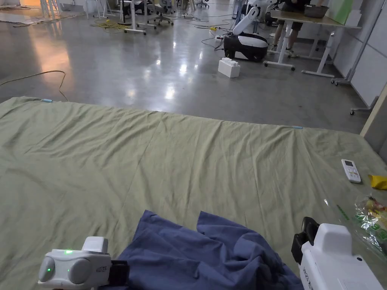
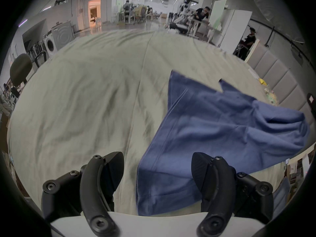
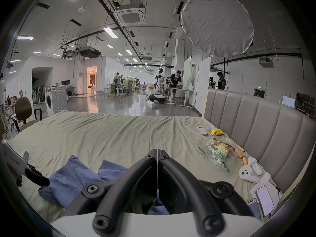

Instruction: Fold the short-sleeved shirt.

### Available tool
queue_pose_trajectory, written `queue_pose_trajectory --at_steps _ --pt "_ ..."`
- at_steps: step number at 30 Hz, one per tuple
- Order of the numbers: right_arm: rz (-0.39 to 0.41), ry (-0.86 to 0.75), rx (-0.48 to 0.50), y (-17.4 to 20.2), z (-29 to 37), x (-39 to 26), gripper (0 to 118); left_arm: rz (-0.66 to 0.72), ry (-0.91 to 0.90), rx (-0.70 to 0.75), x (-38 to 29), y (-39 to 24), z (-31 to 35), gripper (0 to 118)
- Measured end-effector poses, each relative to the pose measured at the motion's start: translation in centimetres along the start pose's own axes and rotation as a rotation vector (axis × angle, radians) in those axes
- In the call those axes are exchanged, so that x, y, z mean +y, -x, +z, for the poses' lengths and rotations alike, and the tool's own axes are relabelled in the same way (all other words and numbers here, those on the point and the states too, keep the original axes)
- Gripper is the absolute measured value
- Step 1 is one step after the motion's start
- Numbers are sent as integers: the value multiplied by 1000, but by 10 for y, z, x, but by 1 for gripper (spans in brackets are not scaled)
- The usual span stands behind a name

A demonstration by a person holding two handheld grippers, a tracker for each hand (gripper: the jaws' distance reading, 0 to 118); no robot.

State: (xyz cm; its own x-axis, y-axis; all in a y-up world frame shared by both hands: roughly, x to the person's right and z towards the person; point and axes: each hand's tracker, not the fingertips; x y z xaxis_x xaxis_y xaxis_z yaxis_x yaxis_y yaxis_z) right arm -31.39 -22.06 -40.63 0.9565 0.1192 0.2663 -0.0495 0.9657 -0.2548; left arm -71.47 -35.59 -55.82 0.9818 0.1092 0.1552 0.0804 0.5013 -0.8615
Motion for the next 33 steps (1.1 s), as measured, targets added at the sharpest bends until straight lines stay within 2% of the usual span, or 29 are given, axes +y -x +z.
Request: queue_pose_trajectory --at_steps 2,5,6,7,8,9,13,14,15,18,20,22,24,27,29,30,31,32,33 --pt "4 7 -3 -2 1 -3 1 -10 45 46 -7 -3 -11 81" --pt "7 18 -9 -7 4 -8 1 -63 -45 83 -20 -12 -7 69" --pt "10 22 -15 -9 4 -9 1 -60 -46 67 -23 -16 -5 57" --pt "9 27 -20 -13 4 -11 1 -61 -56 55 -25 -20 -4 35" --pt "8 30 -23 -15 4 -12 1 -69 -64 65 -26 -23 -3 18" --pt "5 39 -28 -19 3 -14 1 -67 -61 43 -28 -25 -3 7" --pt "10 92 -35 -35 -1 -23 1 -66 -62 45 -24 -24 -1 6" --pt "2 146 -19 -40 -3 -27 1 -59 -67 36 -23 -22 2 6" --pt "-43 189 -2 -47 -7 -36 1 -55 -76 28 -22 -20 8 6" --pt "-30 311 -32 -61 -18 -55 4 -78 -123 17 -19 -18 24 6" --pt "-52 387 -23 -67 -29 -71 31 -89 -152 9 -17 -17 34 6" --pt "-88 506 27 -70 -41 -88 60 -77 -163 -7 -16 -17 42 6" --pt "-97 547 64 -67 -51 -104 68 -76 -180 -17 -15 -17 50 6" --pt "1 612 100 -50 -62 -125 67 -106 -195 -18 -16 -21 55 6" --pt "41 654 119 -40 -67 -138 40 -112 -195 -15 -16 -21 52 6" --pt "34 654 125 -37 -67 -143 32 -108 -194 -16 -18 -20 53 6" --pt "33 655 126 -33 -66 -146 32 -101 -193 -16 -19 -20 54 6" --pt "38 652 122 -28 -64 -151 15 -95 -194 -17 -19 -19 53 6" --pt "52 640 113 -25 -61 -153 15 -75 -176 -37 -21 -19 53 6"
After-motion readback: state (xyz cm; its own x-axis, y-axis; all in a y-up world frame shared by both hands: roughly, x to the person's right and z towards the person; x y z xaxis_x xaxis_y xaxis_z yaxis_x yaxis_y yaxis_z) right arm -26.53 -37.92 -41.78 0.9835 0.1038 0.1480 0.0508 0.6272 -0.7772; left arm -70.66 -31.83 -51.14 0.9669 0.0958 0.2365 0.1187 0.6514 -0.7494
